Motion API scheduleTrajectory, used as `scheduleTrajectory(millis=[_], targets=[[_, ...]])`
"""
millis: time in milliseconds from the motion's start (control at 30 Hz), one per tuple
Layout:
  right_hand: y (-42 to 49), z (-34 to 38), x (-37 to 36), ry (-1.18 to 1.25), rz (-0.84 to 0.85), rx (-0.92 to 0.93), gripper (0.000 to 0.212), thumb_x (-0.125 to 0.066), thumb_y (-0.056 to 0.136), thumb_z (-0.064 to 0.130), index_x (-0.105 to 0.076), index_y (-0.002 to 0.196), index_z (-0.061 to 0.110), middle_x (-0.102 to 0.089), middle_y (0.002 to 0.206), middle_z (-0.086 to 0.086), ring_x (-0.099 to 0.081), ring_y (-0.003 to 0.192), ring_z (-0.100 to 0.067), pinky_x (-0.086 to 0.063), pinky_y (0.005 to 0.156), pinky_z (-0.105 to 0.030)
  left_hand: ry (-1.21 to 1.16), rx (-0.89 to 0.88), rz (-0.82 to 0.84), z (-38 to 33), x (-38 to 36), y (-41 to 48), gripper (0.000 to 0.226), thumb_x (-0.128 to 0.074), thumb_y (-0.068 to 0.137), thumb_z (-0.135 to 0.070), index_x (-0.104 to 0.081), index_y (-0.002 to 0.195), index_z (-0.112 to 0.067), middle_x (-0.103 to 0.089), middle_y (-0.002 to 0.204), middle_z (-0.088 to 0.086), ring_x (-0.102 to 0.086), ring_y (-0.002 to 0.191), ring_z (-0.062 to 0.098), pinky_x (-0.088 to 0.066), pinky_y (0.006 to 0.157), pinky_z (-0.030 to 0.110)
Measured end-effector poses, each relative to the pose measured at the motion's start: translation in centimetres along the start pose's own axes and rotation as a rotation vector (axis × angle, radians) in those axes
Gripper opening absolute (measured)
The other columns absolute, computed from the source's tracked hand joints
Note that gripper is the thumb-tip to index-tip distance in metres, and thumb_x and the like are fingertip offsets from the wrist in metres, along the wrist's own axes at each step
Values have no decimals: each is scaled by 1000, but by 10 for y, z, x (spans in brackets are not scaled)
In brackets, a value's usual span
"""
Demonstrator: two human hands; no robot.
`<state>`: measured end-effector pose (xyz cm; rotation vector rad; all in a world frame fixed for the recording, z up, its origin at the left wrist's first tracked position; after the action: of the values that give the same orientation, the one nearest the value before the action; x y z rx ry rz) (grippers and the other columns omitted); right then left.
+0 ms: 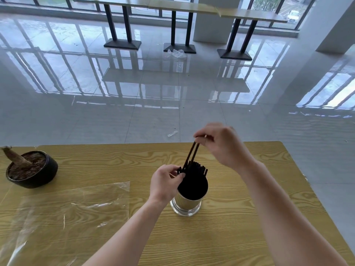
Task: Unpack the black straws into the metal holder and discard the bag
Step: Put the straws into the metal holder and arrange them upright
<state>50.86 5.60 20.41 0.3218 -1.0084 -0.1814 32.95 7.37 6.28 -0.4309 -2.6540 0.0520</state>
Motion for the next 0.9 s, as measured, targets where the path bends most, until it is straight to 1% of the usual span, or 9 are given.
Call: scheduleTrajectory(millis=[167,267,367,400,467,567,633,700,900], targets=[[-11,-14,56,161,-245,-112,12,-76,87,23,-77,97,29,-72,82,22,-66,77,2,-46,71,-7,-55,1,-7,-3,4,-4,26,-80,81,-28,-70,104,-31,-68,85,-8,-66,77,8,-56,69,22],[-27,-22,59,258,-412,-190,17,-75,89,24,-73,101,36,-70,81,30,-67,72,4,-46,67,-5,-70,-39,-103,-7,8,-10,42,-78,76,-16,-63,112,-28,-63,92,-7,-62,81,10,-52,71,21],[-46,-27,37,329,-527,-271,18,-73,90,19,-72,96,36,-72,75,15,-69,64,-6,-53,63,-15,-23,-201,-374,-19,13,-25,21,-68,73,-16,-63,93,-20,-57,77,-3,-54,70,16,-46,60,25],[-52,-28,28,373,-557,-303,19,-73,91,18,-72,95,37,-73,74,11,-71,64,-8,-55,63,-17,-13,-253,-391,-26,13,-30,11,-66,76,-21,-63,86,-19,-58,72,-4,-54,65,15,-46,56,27],[-64,-27,8,472,-618,-368,20,-73,91,18,-72,95,38,-76,77,9,-74,66,-10,-57,64,-19,-85,-283,-214,-43,5,-36,17,-62,86,-35,-69,81,-20,-64,67,-9,-59,63,8,-49,56,27],[-80,-18,-19,610,-685,-447,18,-74,90,15,-75,96,32,-78,82,8,-77,69,-15,-61,66,-27,-396,-43,43,-69,-8,-35,40,-53,98,-49,-73,79,-20,-67,66,-5,-55,55,10,-43,51,26],[-91,-10,-34,700,-699,-490,21,-74,89,10,-77,95,30,-79,85,3,-77,72,-19,-62,69,-28,-730,225,26,-83,-10,-30,41,-51,98,-46,-73,79,-17,-66,70,14,-47,50,16,-34,43,27],[-103,-2,-46,807,-698,-537,23,-73,87,3,-78,94,25,-79,88,-2,-78,75,-23,-62,71,-28,-918,386,-28,-86,-9,-22,40,-52,100,-40,-68,84,-8,-65,66,12,-46,48,16,-33,42,26],[-129,7,-69,1148,-563,-740,18,-68,87,-6,-78,93,8,-77,91,-16,-76,84,-34,-62,73,-30,-1071,396,2,-75,5,-12,25,-63,95,-27,-76,94,-6,-57,64,0,-48,54,11,-39,45,23]])
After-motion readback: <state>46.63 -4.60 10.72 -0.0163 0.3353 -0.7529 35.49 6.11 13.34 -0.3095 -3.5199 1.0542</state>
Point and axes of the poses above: each hand's wrist, its own y-axis towards the middle knuckle, its own x-axis out of the back of the hand, z = x × y, the point moved 2 cm from there along y, towards the middle knuckle
